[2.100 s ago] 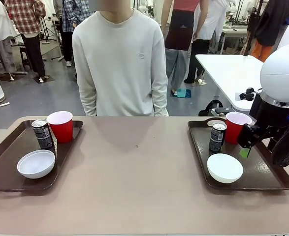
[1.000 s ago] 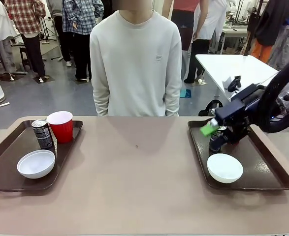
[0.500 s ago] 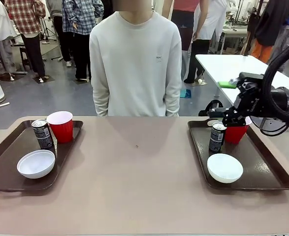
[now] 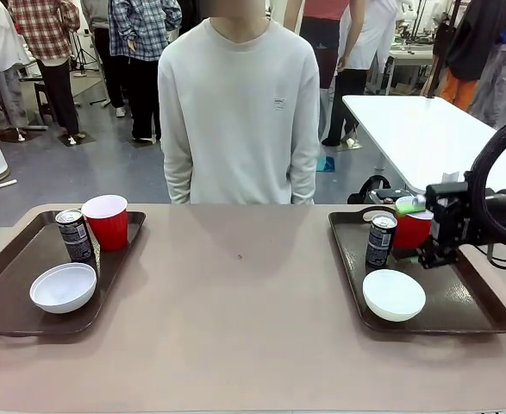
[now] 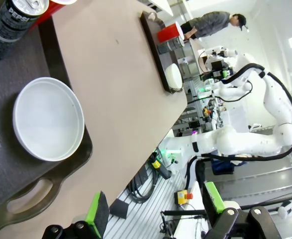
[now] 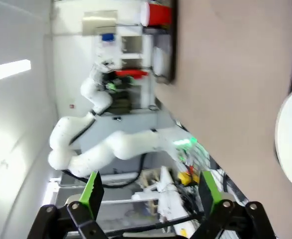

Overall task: Prepare tableware on both trays.
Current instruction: Pick up a Picnic Bowl from the table and place it on a Handle tray.

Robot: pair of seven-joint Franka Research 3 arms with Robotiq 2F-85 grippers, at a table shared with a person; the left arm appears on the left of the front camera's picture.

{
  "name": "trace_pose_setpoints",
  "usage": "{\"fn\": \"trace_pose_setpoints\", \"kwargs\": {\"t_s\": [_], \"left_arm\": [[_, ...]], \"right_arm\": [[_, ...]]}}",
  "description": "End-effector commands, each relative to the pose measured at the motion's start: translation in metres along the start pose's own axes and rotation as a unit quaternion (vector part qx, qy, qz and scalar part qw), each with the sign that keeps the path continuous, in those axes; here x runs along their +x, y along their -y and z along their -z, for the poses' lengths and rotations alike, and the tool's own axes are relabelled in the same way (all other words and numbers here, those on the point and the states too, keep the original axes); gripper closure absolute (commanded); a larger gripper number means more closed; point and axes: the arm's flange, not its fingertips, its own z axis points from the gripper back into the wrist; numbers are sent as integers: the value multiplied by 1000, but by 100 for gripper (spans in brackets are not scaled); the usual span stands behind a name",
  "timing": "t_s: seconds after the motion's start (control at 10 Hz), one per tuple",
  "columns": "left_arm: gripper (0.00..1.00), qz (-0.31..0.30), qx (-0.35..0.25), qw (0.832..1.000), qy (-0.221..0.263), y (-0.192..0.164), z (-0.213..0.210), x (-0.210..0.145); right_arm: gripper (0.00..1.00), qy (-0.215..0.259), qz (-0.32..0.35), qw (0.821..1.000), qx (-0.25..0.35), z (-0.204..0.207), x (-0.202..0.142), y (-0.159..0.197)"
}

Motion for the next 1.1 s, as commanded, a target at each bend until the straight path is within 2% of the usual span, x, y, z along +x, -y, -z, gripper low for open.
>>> {"fn": "trace_pose_setpoints", "kwargs": {"t_s": [0.0, 0.4, 0.5, 1.0], "left_arm": [[0, 8, -10, 1000, 6, 0, -1, 0], [0, 8, -10, 1000, 6, 0, -1, 0], [0, 8, -10, 1000, 6, 0, -1, 0], [0, 8, -10, 1000, 6, 0, -1, 0]], "right_arm": [[0, -7, -22, 999, -40, 30, -70, -3], [0, -10, -8, 1000, -26, 23, -84, -10], [0, -17, -27, 999, -32, -4, -9, -18], [0, -17, -27, 999, -32, -4, -9, -18]]}}
